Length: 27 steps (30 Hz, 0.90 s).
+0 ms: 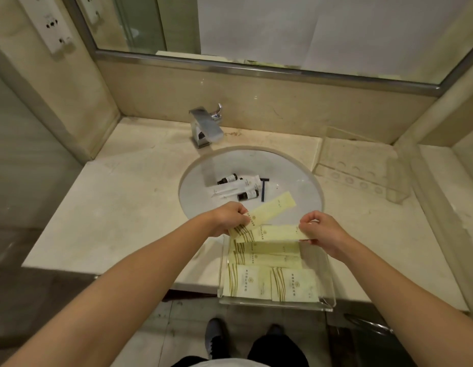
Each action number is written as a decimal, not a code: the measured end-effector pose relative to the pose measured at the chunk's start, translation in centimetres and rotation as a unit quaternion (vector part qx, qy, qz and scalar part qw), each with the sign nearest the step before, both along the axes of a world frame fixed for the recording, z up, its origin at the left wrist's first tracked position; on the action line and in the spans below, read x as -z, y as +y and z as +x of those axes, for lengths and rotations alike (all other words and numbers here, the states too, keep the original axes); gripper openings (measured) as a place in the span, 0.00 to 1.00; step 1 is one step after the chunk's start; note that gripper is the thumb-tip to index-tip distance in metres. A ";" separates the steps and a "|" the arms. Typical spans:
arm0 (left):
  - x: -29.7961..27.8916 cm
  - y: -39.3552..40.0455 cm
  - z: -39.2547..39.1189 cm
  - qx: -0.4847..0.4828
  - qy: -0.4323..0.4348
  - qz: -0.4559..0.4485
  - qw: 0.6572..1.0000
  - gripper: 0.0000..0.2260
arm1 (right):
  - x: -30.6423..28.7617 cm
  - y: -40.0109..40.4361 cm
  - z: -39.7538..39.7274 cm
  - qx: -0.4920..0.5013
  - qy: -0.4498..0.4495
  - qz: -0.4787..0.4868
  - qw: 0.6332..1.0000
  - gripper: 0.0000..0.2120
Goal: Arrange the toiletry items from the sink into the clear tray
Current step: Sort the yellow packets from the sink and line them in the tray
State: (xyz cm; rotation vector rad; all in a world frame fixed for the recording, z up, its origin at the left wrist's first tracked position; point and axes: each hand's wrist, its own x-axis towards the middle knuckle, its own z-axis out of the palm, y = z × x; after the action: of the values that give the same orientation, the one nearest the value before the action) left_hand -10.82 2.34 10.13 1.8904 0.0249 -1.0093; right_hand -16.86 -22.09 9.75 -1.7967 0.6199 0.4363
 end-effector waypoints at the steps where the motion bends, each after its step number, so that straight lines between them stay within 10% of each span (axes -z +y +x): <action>1: 0.2 0.2 -0.2 -0.004 -0.006 0.004 1.000 0.05 | 0.2 0.0 -0.5 -0.010 0.000 -0.012 1.000 0.04; 27: 1.0 0.7 -1.0 0.102 -0.133 0.103 0.980 0.11 | 2.5 1.2 -3.0 -0.195 -0.044 -0.313 0.928 0.17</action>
State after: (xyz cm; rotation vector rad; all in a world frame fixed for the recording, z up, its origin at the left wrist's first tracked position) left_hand -11.79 3.08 9.18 2.2403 -0.2338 -0.9078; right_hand -19.85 -20.90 7.29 -2.5578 0.3507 0.4489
